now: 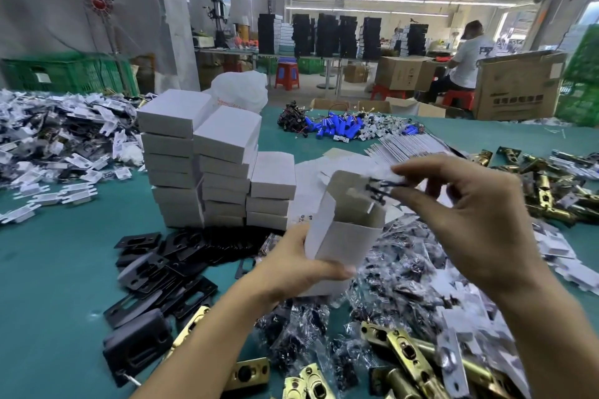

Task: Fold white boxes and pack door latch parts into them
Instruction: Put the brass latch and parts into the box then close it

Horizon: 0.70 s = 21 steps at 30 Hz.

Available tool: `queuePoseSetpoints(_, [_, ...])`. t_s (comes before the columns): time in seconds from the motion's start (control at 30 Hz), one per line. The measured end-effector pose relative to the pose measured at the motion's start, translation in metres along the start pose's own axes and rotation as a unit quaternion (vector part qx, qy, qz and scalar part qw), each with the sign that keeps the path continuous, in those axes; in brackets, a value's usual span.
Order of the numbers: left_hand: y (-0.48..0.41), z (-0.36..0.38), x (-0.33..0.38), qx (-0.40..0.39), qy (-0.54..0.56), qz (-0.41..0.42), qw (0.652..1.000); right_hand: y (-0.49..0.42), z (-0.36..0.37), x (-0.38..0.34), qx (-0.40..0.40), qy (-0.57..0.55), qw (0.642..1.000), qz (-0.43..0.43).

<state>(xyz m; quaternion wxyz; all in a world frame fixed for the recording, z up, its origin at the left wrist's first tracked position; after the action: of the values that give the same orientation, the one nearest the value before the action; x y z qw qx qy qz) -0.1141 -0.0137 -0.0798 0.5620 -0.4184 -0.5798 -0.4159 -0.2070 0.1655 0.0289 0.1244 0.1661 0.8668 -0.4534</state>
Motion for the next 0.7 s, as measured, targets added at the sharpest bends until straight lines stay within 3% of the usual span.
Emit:
queuePoseSetpoints(0.33, [0.003, 0.003, 0.006, -0.06, -0.001, 0.053, 0.997, 0.004, 0.027, 0.001, -0.153, -0.007, 0.988, 0.026])
queuePoseSetpoints(0.53, [0.003, 0.004, 0.007, -0.068, -0.008, 0.061, 0.996, 0.005, 0.033, 0.005, -0.298, -0.016, 0.954, 0.004])
queuePoseSetpoints(0.6, [0.002, 0.002, 0.004, -0.046, 0.021, 0.048, 0.998, 0.005, 0.033, 0.01, -0.252, -0.067, 0.965, 0.023])
queuePoseSetpoints(0.7, [0.001, -0.001, -0.001, -0.009, 0.084, 0.03, 0.996, 0.006, 0.025, 0.02, -0.103, -0.204, 0.97, 0.079])
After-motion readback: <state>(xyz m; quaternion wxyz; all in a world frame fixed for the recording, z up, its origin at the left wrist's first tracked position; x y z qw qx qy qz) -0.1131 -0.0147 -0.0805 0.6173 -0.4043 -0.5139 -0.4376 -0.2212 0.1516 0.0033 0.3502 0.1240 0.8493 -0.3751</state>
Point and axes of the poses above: each hand's wrist, its own y-axis away from the middle knuckle, its own z-axis out of the palm, x = y × z, the point moved 2 cm from there along -y, towards the middle knuckle, and after that the axes turned 5 degrees about y, right-handed, at the moved point
